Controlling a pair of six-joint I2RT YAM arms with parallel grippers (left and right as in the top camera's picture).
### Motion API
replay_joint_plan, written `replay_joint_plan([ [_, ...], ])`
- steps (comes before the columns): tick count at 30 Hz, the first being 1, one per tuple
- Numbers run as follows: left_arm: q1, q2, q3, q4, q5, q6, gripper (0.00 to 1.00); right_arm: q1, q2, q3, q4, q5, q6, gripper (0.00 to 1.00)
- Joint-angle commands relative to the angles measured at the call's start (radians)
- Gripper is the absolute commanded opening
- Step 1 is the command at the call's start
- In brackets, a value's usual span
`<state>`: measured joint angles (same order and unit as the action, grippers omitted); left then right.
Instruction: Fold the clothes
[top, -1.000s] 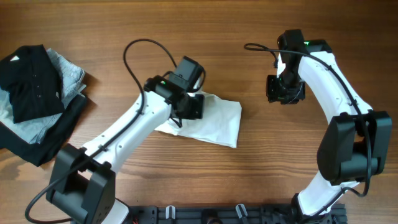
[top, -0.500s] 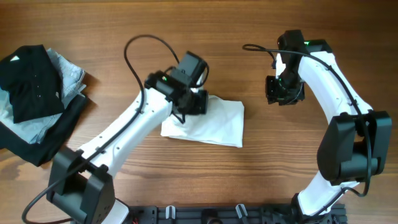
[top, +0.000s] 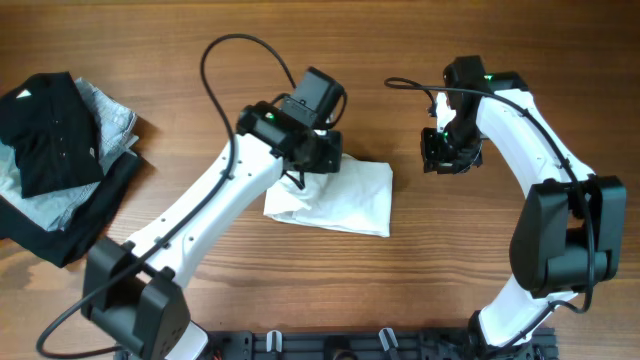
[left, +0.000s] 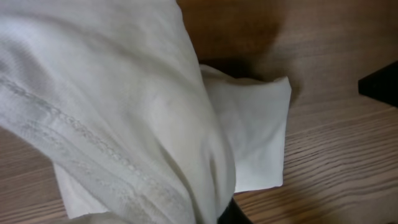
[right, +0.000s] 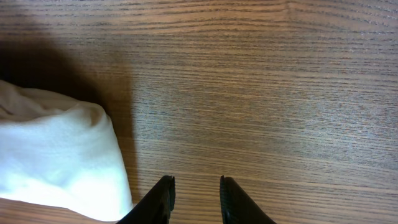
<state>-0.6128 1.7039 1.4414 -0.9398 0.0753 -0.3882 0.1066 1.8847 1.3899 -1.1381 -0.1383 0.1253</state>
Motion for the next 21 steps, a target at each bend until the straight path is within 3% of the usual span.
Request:
replay_joint_plan([
  [1,-0.043,0.051,0.012,0.001,0.021,-0.010,0.14,0.005,-0.026,-0.009,0.003,-0.020,-0.021,0.29],
  [4,-0.073,0.079,0.012,0.019,0.077,-0.010,0.19,0.005,-0.026,-0.009,0.003,-0.020,-0.020,0.29],
  [7,-0.105,0.090,0.012,0.080,0.196,-0.009,0.34,0.005,-0.026,-0.009,0.003,-0.020,-0.020,0.30],
  [9,-0.118,0.090,0.012,0.133,0.287,-0.009,0.50,0.005,-0.026,-0.009,0.005,-0.020,-0.020,0.33],
  [11,-0.113,0.082,0.012,0.166,0.357,0.011,0.52,0.005,-0.026,-0.009,0.005,-0.020,-0.020,0.33],
  [15,-0.027,0.031,0.012,0.135,0.337,0.093,0.55,0.005,-0.026,-0.009,0.016,-0.029,-0.026,0.35],
  [21,0.217,-0.017,0.012,0.098,0.293,0.092,0.59,0.007,-0.026,-0.009,0.047,-0.361,-0.224,0.35],
])
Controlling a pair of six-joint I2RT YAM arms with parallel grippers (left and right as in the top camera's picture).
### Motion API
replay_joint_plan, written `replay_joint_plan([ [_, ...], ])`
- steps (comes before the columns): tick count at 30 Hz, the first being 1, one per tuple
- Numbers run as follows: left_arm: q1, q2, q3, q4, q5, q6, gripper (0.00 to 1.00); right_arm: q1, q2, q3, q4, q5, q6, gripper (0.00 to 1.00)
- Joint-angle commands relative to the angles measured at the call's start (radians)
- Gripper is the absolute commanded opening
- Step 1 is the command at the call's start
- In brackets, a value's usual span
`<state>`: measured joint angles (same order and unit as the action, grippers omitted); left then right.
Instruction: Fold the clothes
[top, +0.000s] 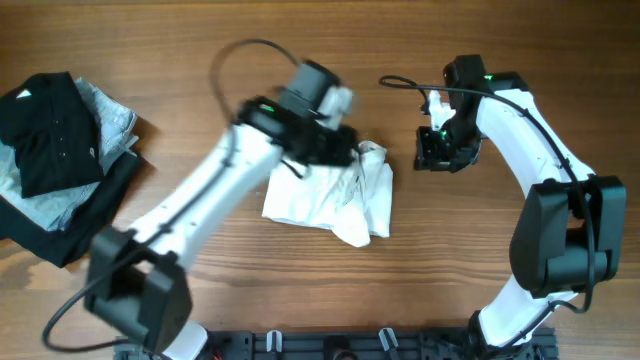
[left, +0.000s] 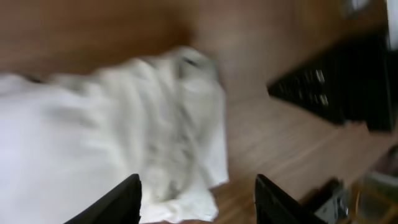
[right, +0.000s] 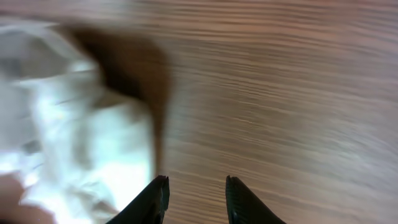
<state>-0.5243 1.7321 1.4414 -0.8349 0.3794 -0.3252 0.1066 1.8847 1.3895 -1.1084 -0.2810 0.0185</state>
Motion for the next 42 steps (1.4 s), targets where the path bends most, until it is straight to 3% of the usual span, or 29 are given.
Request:
replay_joint_plan([
  [1,0.164,-0.039,0.011,-0.006,-0.019,0.029,0.61,0.010,-0.026,-0.009,0.021,-0.249,-0.125,0.35],
  [4,0.254,-0.008,0.009,-0.011,-0.051,0.029,0.68,0.036,-0.026,-0.009,0.025,-0.305,-0.125,0.38],
  [9,0.325,0.058,-0.006,-0.022,-0.039,0.030,0.70,0.152,-0.026,-0.009,0.035,-0.266,-0.118,0.44],
  [13,0.327,0.103,-0.015,-0.033,-0.002,0.030,0.72,0.250,-0.022,-0.010,0.081,-0.112,-0.019,0.47],
  [23,0.315,0.209,-0.016,-0.033,-0.002,0.034,0.76,0.390,0.080,-0.011,0.125,0.034,0.105,0.46],
  [27,0.315,0.235,-0.016,-0.034,-0.002,0.034,0.77,0.391,0.122,-0.011,0.107,0.074,0.129,0.28],
  [31,0.310,0.252,-0.016,-0.030,-0.002,0.037,0.77,0.389,0.127,-0.014,0.052,0.274,0.295,0.04],
  [33,0.308,0.253,-0.016,-0.029,-0.002,0.044,0.78,0.382,0.122,-0.014,0.009,0.359,0.380,0.04],
  [42,0.290,0.254,-0.016,-0.007,-0.002,0.057,0.78,0.359,0.050,-0.013,-0.029,0.371,0.357,0.16],
])
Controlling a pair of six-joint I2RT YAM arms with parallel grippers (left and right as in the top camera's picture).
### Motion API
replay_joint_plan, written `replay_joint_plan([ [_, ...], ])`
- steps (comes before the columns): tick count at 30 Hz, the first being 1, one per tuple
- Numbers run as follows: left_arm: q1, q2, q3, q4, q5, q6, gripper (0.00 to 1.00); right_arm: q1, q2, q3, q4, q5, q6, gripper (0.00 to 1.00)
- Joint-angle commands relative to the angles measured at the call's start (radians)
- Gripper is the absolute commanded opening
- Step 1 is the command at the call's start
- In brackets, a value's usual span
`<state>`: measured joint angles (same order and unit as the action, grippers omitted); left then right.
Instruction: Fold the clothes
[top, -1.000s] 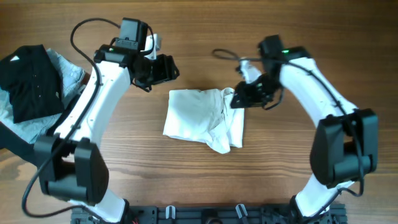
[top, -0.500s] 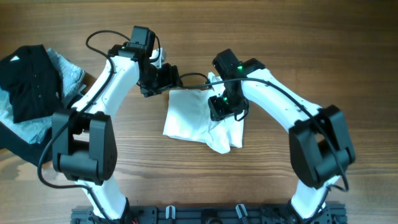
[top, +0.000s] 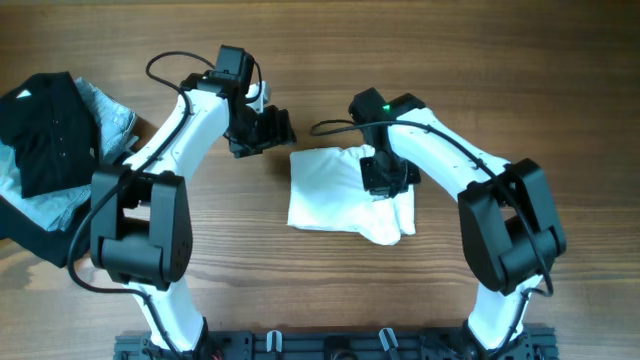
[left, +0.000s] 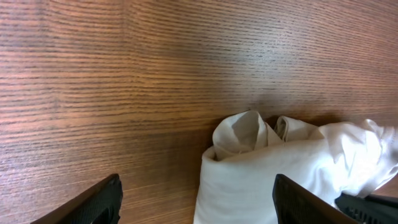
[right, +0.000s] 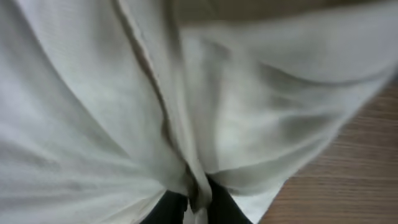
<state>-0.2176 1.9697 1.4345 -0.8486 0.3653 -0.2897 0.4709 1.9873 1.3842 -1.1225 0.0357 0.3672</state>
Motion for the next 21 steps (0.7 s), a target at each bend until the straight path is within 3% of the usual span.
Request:
replay_joint_plan([
  [1,-0.021,0.017,-0.010,0.008,0.012,0.022,0.78,-0.005,-0.059,-0.008,-0.019,0.055,-0.002,0.16],
  [8,-0.056,0.017,-0.010,0.010,0.012,0.021,0.79,-0.010,-0.065,-0.008,-0.062,0.121,0.011,0.10],
  [11,-0.060,0.017,-0.010,0.009,0.012,0.021,0.79,-0.031,-0.066,-0.008,-0.083,0.195,0.092,0.10],
  [21,-0.062,0.017,-0.024,-0.008,0.013,0.021,0.89,-0.189,-0.067,-0.008,-0.096,0.200,0.103,0.17],
])
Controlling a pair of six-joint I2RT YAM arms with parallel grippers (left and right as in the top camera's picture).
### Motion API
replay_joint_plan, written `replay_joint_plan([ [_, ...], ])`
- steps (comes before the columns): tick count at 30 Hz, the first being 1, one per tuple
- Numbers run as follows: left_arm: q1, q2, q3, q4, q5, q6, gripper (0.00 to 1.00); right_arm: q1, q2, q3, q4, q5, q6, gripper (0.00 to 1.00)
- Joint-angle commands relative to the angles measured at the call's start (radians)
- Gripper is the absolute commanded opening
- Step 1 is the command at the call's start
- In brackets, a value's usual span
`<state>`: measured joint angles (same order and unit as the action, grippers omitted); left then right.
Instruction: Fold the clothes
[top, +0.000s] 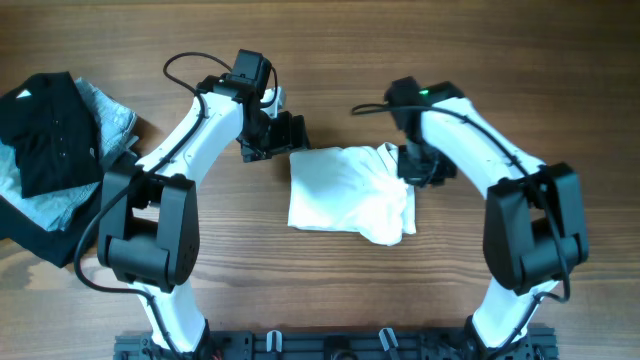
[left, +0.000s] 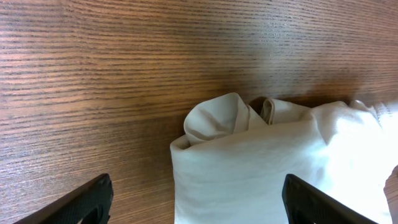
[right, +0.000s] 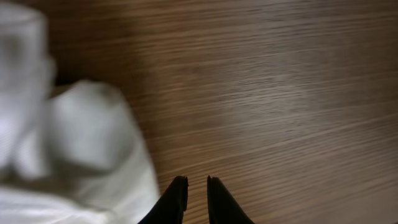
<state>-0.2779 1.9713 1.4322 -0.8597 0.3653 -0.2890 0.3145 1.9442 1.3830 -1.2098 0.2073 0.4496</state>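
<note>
A white garment (top: 345, 190) lies roughly folded in the middle of the wooden table, bunched at its right edge and lower right corner. My left gripper (top: 280, 135) hovers at its upper left corner, open wide. In the left wrist view the cloth's puffed corner (left: 214, 118) lies ahead of the left gripper (left: 196, 205), its fingers (left: 84, 200) standing far apart on either side. My right gripper (top: 415, 168) is at the garment's right edge. In the right wrist view the right gripper (right: 197, 194) has its fingers nearly together, nothing between them, beside the white garment (right: 81, 143).
A pile of dark and grey clothes (top: 55, 150) lies at the far left edge of the table (top: 560, 70). A black bar (top: 340, 345) runs along the front edge, where the arm bases stand.
My right gripper was shut on the white cloth over the garment's middle; it is now off the cloth at its right edge. My left gripper has shifted slightly right, closer to the garment's corner.
My left gripper first held the white cloth up over the folded garment while the right hung open to the right. Then the left stood open with the garment rumpled. Later the left was open at the upper left and the right gripped the cloth; now both are free.
</note>
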Motion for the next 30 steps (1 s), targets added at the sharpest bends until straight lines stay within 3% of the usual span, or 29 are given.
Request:
replay_joint_plan([
  [1,-0.002,0.015,-0.031,0.007,0.013,0.021,0.90,-0.040,-0.024,-0.007,-0.011,0.028,0.021,0.17],
  [4,-0.002,0.015,-0.074,0.043,0.022,0.021,0.93,-0.056,-0.024,-0.007,-0.015,0.024,0.020,0.17],
  [12,-0.054,0.015,-0.203,0.259,0.252,0.133,0.99,-0.057,-0.024,-0.007,-0.010,0.006,0.020,0.17],
  [15,-0.107,0.019,-0.230,0.317,0.251,0.133,0.96,-0.057,-0.024,-0.007,-0.010,0.005,0.020,0.17],
  [16,-0.121,0.022,-0.230,0.323,0.251,0.133,0.88,-0.057,-0.024,-0.007,-0.010,0.005,0.020,0.17],
  [18,-0.144,0.026,-0.230,0.339,0.222,0.133,0.61,-0.057,-0.024,-0.007,-0.011,0.005,0.020,0.17],
  [19,-0.149,0.026,-0.230,0.347,0.197,0.132,0.32,-0.057,-0.024,-0.007,-0.011,0.005,0.018,0.17],
  [20,-0.150,0.026,-0.229,0.355,0.160,0.132,0.13,-0.057,-0.024,-0.007,-0.012,0.005,0.016,0.17],
  [21,-0.146,0.024,-0.226,0.356,0.127,0.131,0.04,-0.057,-0.024,-0.007,-0.012,0.005,0.013,0.17],
  [27,-0.013,-0.029,-0.102,0.254,-0.164,0.124,0.04,-0.057,-0.024,-0.007,-0.014,0.005,-0.005,0.16],
  [30,0.083,-0.074,-0.017,0.209,-0.242,0.125,0.04,-0.057,-0.024,-0.007,-0.014,0.005,-0.003,0.17],
])
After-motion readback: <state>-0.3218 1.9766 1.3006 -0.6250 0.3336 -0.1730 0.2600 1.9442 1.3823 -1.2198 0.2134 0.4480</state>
